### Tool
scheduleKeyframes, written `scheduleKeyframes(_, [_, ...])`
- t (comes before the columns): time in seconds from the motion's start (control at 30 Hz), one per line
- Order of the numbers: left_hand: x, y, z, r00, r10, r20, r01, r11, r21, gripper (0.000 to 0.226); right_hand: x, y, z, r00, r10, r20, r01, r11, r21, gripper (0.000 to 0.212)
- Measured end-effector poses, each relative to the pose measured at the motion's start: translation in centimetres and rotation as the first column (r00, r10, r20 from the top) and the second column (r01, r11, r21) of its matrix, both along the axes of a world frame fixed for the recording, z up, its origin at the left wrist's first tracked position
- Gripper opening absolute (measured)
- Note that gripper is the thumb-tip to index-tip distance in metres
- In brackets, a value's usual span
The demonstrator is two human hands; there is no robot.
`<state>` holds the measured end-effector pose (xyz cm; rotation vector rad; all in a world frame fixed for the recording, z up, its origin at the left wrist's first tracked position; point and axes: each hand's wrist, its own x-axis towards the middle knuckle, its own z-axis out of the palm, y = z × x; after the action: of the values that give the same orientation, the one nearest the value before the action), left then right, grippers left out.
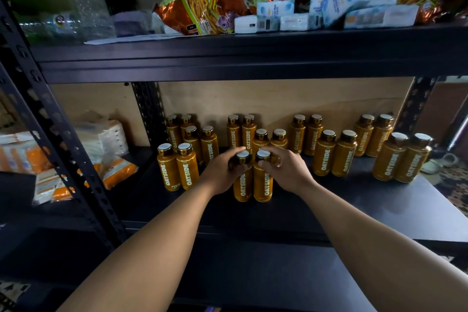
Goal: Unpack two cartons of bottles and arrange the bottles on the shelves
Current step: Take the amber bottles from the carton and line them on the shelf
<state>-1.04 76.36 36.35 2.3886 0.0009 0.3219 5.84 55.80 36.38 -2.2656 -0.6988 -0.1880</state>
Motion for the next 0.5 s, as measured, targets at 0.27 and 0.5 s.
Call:
scheduleKeyframes(0.27, [0.85, 0.24, -0.09, 1.000, -0.005, -0.001, 0.005, 1.000, 0.025, 0.055, 0.45, 0.57, -0.10, 0.999, -0.034, -0.004, 0.034, 0.999, -0.004, 0.049])
scheduleKeyframes(0.5, [0.98, 0.43, -0.19, 1.000, -0.011, -0.008, 0.012, 1.000, 0.024, 0.056, 0.63, 0.64, -0.29, 0.999, -0.052, -0.011, 0.052, 0.999, 0.003, 0.049])
